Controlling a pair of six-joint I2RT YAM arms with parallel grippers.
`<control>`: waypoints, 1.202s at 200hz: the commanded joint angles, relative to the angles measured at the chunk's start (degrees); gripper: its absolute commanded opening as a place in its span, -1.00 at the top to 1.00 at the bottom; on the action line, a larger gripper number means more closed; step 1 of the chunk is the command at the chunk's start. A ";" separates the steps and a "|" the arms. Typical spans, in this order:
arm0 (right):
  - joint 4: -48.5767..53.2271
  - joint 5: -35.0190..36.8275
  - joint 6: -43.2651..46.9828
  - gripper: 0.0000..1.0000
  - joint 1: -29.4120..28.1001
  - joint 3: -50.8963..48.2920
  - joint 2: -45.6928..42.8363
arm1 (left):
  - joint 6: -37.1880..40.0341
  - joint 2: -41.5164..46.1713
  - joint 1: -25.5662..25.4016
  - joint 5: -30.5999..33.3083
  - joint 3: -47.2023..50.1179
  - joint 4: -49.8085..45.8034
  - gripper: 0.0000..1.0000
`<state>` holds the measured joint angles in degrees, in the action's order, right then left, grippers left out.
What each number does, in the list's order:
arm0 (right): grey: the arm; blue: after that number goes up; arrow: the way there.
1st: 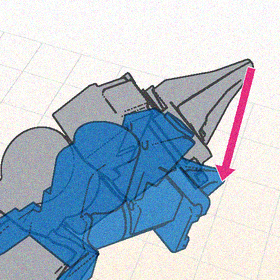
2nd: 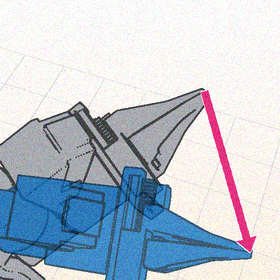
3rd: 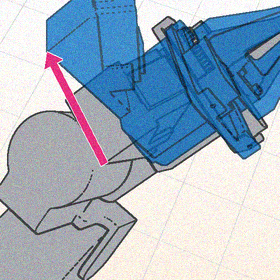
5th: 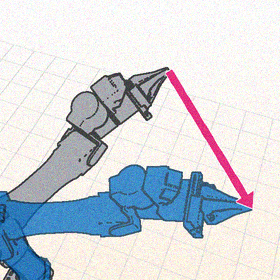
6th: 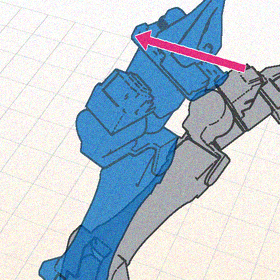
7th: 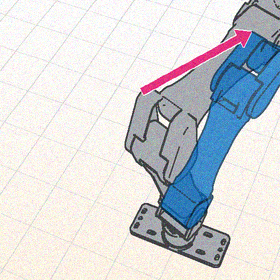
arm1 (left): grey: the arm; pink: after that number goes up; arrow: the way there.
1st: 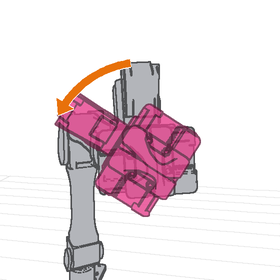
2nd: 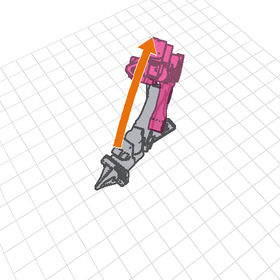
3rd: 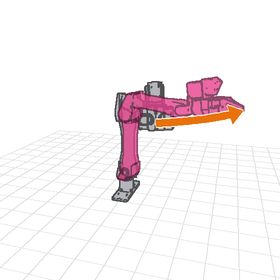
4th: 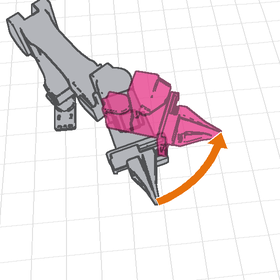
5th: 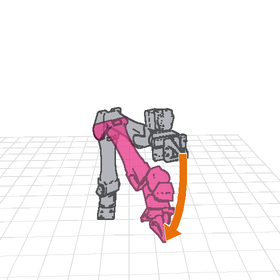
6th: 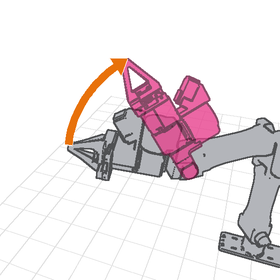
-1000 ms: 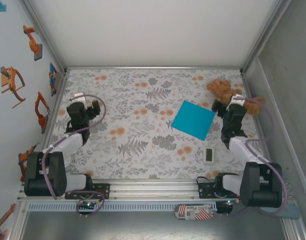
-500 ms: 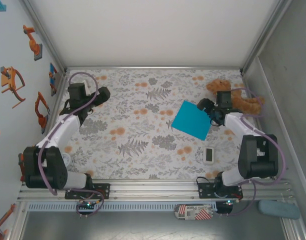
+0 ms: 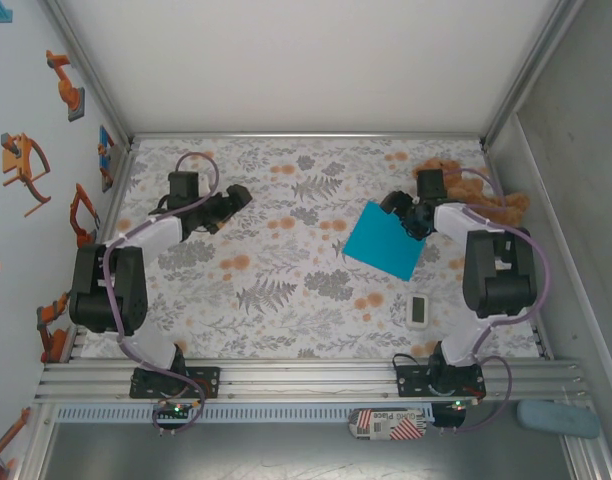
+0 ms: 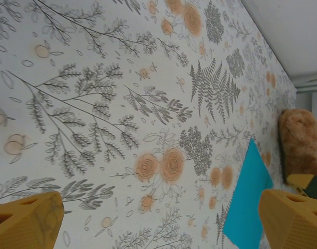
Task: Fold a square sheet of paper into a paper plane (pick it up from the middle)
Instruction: Move the square sheet of paper to the center of the table.
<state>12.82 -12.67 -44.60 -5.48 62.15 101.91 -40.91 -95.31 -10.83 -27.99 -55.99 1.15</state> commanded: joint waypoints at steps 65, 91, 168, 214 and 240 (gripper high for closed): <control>2.01 -1.11 -0.55 -0.73 -4.41 1.24 4.50 | -3.39 -5.80 -3.03 -4.27 -3.46 1.45 -0.93; 1.20 -1.65 -0.75 -0.73 -8.32 1.43 5.93 | -3.56 -6.11 -3.16 -4.09 -3.25 1.19 -0.93; -5.96 -4.82 -10.47 -0.60 -25.01 8.72 16.83 | -2.86 -5.55 -3.19 -1.96 -1.80 -1.61 -0.93; -13.16 -6.46 -17.86 -0.33 -32.24 9.68 16.40 | 0.46 -1.21 -2.18 4.64 -0.70 -8.00 -0.97; -10.19 -7.55 -11.73 -0.25 -30.88 9.79 9.54 | 1.21 0.01 -2.77 0.51 -0.72 -8.66 -1.00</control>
<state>-0.86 -19.00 -58.87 -38.11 72.03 116.92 -42.17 -97.97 -13.30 -25.36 -57.30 -4.80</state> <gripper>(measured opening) 0.634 0.991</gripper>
